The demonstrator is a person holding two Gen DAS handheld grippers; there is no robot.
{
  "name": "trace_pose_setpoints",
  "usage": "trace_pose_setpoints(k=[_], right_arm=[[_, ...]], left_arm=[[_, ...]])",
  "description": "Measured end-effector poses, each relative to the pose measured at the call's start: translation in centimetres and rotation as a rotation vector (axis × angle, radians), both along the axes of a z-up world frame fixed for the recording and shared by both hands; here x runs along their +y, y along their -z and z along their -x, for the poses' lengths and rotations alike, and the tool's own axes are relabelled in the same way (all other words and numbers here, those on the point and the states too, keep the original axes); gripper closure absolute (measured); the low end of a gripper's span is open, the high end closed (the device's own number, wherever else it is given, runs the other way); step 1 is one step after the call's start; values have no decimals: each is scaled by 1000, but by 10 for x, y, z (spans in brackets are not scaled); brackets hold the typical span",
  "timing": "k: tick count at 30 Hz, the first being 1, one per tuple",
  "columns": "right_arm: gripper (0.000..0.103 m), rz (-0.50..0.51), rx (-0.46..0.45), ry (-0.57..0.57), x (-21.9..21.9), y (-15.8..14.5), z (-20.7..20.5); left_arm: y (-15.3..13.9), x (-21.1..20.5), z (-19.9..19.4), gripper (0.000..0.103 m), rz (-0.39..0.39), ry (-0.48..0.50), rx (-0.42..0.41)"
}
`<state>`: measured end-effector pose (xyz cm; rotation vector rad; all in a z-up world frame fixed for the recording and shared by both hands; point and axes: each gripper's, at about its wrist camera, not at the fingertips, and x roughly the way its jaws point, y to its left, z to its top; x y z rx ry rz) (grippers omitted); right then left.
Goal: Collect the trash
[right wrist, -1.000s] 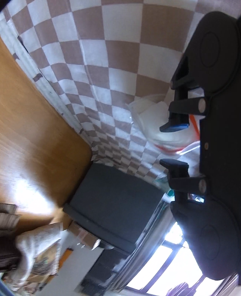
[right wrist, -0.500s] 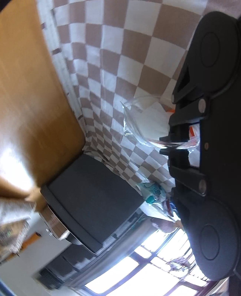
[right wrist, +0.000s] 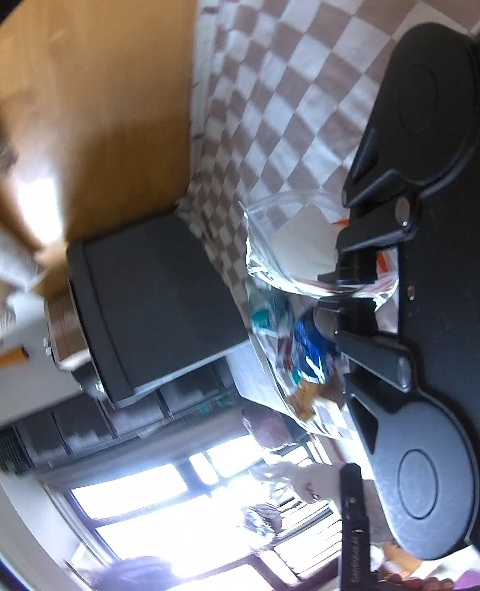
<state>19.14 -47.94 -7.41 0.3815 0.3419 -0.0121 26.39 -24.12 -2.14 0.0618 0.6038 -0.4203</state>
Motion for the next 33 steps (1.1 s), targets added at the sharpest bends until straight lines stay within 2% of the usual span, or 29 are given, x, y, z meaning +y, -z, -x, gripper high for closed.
trace_pose_setpoints(k=[7,20,33], right_arm=[[97,166,2,-33,41,-27,9],[97,248,25,-108,119,-62,3],[97,322,62,-240,234,-65,-21]], left_arm=[[-4,34,11,64,28,-39,-25],[-16,101,25,64,70,-107,-53],[-19,211,33,64,86,-232,-42]])
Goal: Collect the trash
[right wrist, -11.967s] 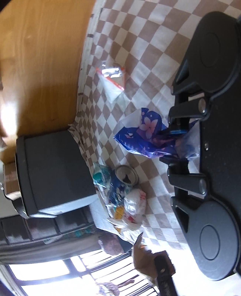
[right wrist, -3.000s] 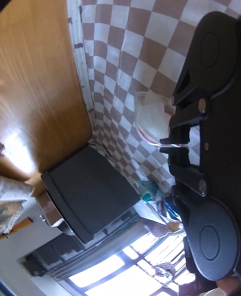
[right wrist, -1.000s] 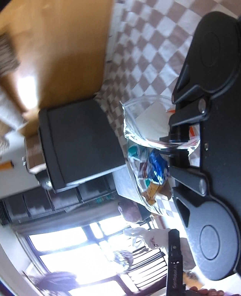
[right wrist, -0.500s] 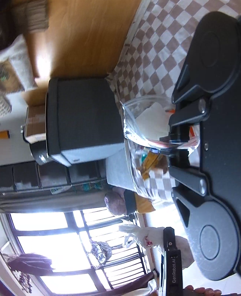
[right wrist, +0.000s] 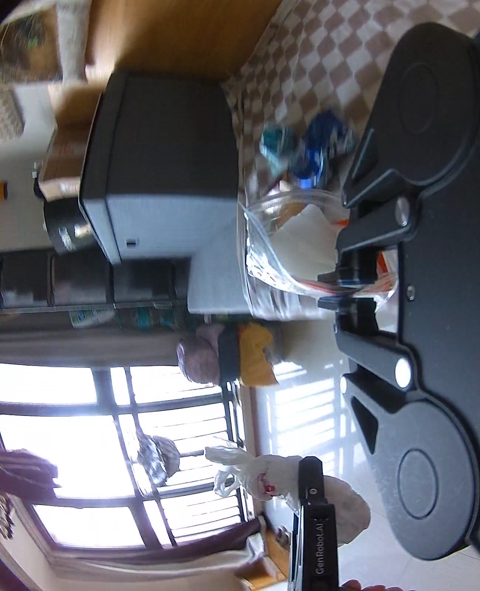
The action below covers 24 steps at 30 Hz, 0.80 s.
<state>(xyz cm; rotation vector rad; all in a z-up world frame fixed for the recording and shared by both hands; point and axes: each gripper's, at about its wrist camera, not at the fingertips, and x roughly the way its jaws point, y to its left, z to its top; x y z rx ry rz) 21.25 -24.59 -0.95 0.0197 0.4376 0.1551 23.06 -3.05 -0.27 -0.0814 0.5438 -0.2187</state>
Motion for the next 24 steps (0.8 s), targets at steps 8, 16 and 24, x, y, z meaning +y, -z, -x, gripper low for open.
trace_pose_setpoints(k=[8,16,24], right_arm=[[97,3,33,-83,70,8,-14],[97,8,117,-126,115,41,-24],[97,42,246,-147,134,109,-34]], left_arm=[[16,69,7,64,18,-103,39],[51,110,12,64,56,-196,89],[115,104,8,64,89,-220,189]])
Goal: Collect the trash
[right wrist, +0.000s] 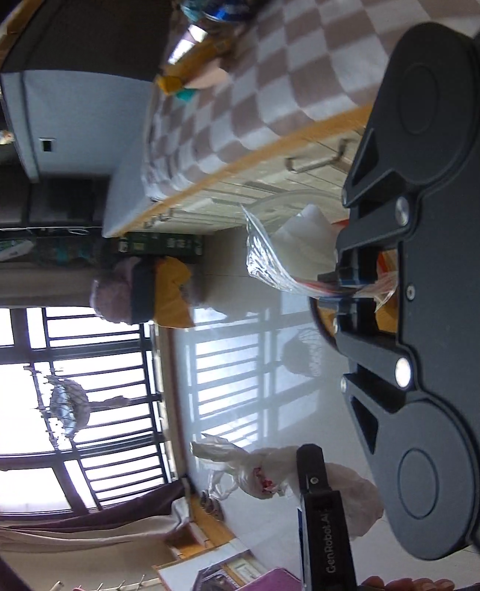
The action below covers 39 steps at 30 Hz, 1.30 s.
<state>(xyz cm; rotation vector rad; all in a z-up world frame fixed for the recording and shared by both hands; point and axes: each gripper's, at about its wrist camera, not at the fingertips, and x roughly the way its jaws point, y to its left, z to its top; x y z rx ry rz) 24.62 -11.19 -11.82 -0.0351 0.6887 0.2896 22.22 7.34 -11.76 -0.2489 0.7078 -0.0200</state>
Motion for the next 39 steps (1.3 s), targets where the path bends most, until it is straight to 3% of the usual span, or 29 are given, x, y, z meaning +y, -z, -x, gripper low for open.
trace_pose_setpoints(k=[4,9,15,24,33,39], right_arm=[[97,0,61,17,-3,35,-12],[97,10,113,21,-3,70,-39],[97,21,181,28,-1,98,-76],[97,2,265,27,-1,124,-110],[97,39,356,-9,9,148,-143],[97,57,388,-33,14,153,-161]], left_arm=[[27,0,-20,64,50,2,6],[60,-4,-59,64,50,30,39],[101,-2,-96,64,100,76,143],[156,3,-138,64,175,91,318],[187,9,-172,64,215,61,434],[200,5,-189,62,174,54,488]])
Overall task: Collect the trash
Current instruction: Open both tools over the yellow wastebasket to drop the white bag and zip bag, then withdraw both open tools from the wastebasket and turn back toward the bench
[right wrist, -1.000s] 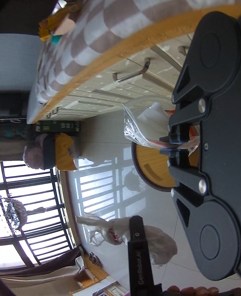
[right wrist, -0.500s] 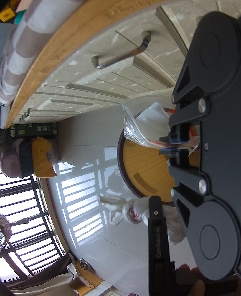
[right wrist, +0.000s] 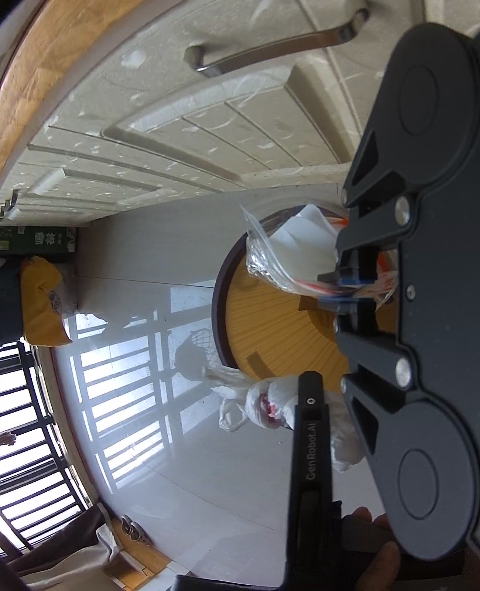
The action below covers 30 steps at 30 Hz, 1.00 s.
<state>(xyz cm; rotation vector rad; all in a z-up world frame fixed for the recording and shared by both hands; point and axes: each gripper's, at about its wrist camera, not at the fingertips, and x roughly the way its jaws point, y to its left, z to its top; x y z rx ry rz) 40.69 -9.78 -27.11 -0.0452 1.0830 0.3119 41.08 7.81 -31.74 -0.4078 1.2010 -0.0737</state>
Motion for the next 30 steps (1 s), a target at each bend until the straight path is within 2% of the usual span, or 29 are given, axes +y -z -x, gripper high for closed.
trace_pose_setpoints(k=[3,5,14,20,22,23,30], right_arm=[[97,5,23,-2,0,3,-6],[97,14,41,-8,1,6,-9],[97,89,119,-12,10,20,-15],[95,111,76,-42,21,17,-16],[80,121,77,-23,20,18,-19],[77,130,77,-15,19,19,-18],[75,155,89,-22,19,22,-11]], left_arm=[[10,0,-5,58,-12,6,48],[13,0,-8,50,-26,10,68],[11,-2,-13,49,-60,46,73],[7,5,-14,49,-62,34,65],[6,6,-14,49,-66,32,61],[5,6,-13,49,-68,32,59],[2,9,-9,49,-78,42,59]])
